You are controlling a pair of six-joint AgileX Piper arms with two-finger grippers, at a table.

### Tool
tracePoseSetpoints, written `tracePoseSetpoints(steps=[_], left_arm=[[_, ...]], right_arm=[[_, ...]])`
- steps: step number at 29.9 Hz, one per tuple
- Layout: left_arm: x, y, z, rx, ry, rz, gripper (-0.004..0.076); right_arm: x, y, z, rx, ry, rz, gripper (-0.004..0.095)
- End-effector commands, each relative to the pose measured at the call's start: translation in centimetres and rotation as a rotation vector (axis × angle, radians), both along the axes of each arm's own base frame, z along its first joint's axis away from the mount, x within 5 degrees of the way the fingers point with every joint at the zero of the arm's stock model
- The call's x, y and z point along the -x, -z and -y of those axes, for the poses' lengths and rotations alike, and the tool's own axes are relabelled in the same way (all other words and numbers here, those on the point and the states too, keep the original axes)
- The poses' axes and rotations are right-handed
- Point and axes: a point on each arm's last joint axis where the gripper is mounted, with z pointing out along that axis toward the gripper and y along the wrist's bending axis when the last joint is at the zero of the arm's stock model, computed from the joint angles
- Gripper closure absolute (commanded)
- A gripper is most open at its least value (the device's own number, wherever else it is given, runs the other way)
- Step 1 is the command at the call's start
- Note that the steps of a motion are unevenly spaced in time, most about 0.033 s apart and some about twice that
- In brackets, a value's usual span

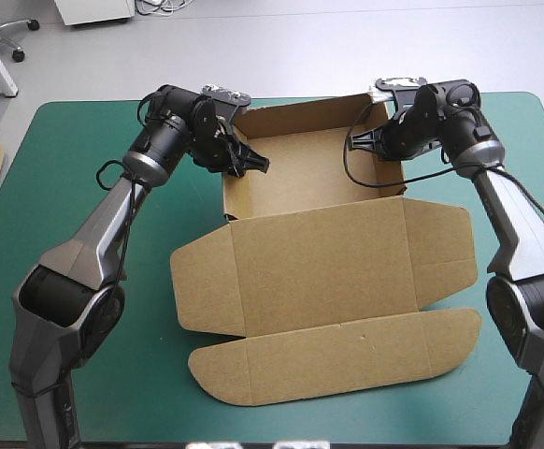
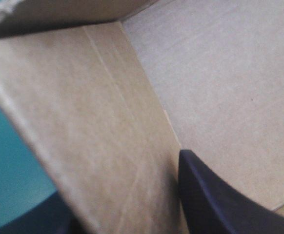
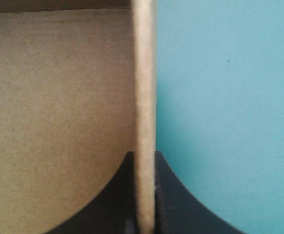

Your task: Fold the box

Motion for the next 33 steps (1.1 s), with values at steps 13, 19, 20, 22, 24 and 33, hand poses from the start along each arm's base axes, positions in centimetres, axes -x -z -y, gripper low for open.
tracePoseSetpoints(steps=[13,19,20,22,24,33], left_arm=[[0.4,-1.1,-0.3,-0.033,-0.005,0.019,0.0738],[-0.3,0.5,0.2,-0.003,-0.006,-0.033,0.0738],[-0.5,0.7,0.2,0.007,-0.008,-0.037,0.0738],[-0.7,0.8,0.2,0.033,-0.010,-0.045,0.0738],[-1.0,0.9,-0.2,0.051,-0.022,-0.043,0.0738],[-2.9,2.2,-2.5,0.123,-0.087,-0.095,0.0738]], right_arm=[[0.7,-2.7,0.1,-0.074,0.043,0.082,0.0921],[0.8,-2.2,0.0,-0.049,0.005,0.043,0.0920],[0.8,-2.0,0.0,-0.044,0.002,0.031,0.0920],[0.6,-1.4,0.0,-0.028,-0.012,0.004,0.0920],[0.4,-0.7,-0.1,-0.013,-0.027,-0.023,0.0921],[-0.7,2.1,-0.6,0.011,-0.039,-0.107,0.0920]])
